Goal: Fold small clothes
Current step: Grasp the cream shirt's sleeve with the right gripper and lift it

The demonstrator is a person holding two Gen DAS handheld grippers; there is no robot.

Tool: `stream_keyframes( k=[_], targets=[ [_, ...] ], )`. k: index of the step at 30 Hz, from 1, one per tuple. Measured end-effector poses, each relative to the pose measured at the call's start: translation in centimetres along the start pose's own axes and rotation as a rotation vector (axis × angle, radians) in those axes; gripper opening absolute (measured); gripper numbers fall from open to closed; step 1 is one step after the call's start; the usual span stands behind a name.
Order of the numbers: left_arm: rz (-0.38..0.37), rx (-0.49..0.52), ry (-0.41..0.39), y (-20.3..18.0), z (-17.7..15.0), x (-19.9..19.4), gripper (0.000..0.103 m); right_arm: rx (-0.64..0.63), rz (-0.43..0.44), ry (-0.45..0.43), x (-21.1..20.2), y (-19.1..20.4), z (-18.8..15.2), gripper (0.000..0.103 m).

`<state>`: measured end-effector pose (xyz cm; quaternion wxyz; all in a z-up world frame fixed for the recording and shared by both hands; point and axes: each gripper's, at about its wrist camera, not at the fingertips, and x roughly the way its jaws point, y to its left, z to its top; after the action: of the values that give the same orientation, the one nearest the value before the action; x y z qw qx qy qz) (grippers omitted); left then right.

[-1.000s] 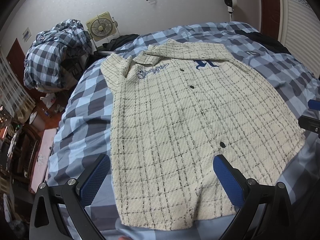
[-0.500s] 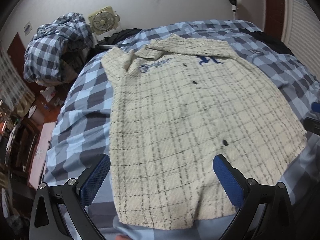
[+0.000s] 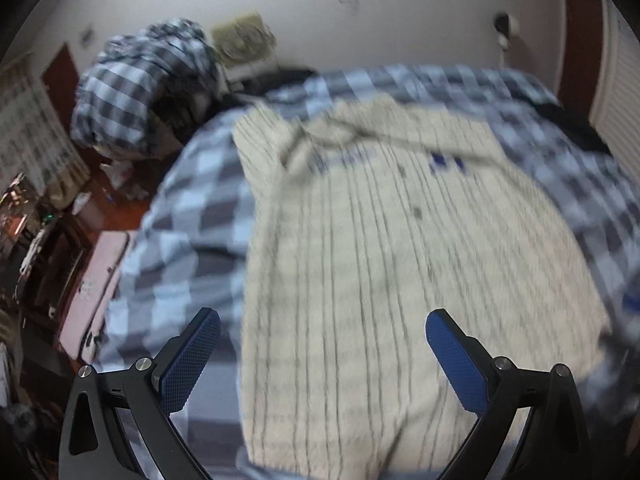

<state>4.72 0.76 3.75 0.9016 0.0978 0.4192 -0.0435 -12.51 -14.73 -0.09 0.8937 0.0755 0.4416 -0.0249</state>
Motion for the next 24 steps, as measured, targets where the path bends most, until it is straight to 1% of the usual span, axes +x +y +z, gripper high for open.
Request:
stream_keyframes(
  k=[2,4,6,9,11,12,14,16,17,18,20,22,24],
  targets=[
    [-0.029,-0.008,-0.002,0.1,1.5,0.5,0.103,0.013,-0.003,0.020,0.4,-0.2,-0.1,0.093],
    [-0.060,0.006,0.007,0.2,2.0,1.5,0.103,0.023,0.002,0.033,0.6,-0.3,-0.2,0.093],
    [-0.070,0.018,0.019,0.4,1.4,2.8,0.103,0.028,0.004,0.043,0.6,-0.4,-0.3,0.093],
    [-0.084,0.058,0.083,0.4,0.2,4.4,0.103,0.033,-0.002,0.055,0.7,-0.4,-0.5,0.093],
    [-0.077,0.076,0.096,0.5,0.3,4.6,0.103,0.039,-0.003,0.071,1.0,-0.3,-0.4,0.093],
    [-0.066,0.082,0.088,0.7,0.5,4.5,0.103,0.043,-0.006,0.086,1.2,-0.3,-0.4,0.093],
    [-0.039,0.065,0.047,1.5,1.3,4.0,0.103,0.059,-0.006,0.128,2.1,-0.3,0.0,0.093],
    [-0.024,0.020,0.022,2.9,2.1,4.0,0.103,0.101,0.034,0.155,3.1,-0.3,0.6,0.093],
    [-0.029,-0.021,0.018,4.0,2.6,4.2,0.103,0.125,0.055,0.176,4.2,-0.2,1.4,0.093],
    [-0.035,-0.054,0.021,4.9,2.9,4.6,0.103,0.130,0.056,0.197,5.2,0.0,2.1,0.093],
    [-0.029,-0.112,0.032,6.3,3.2,5.3,0.103,0.132,0.030,0.219,7.2,0.9,4.4,0.093],
    [-0.010,-0.162,0.045,7.6,3.3,6.2,0.103,0.143,0.042,0.188,8.5,2.1,7.8,0.093],
    [-0.013,-0.192,0.052,8.3,3.4,6.8,0.103,0.160,0.084,0.155,10.0,3.5,11.9,0.093]
  ],
)
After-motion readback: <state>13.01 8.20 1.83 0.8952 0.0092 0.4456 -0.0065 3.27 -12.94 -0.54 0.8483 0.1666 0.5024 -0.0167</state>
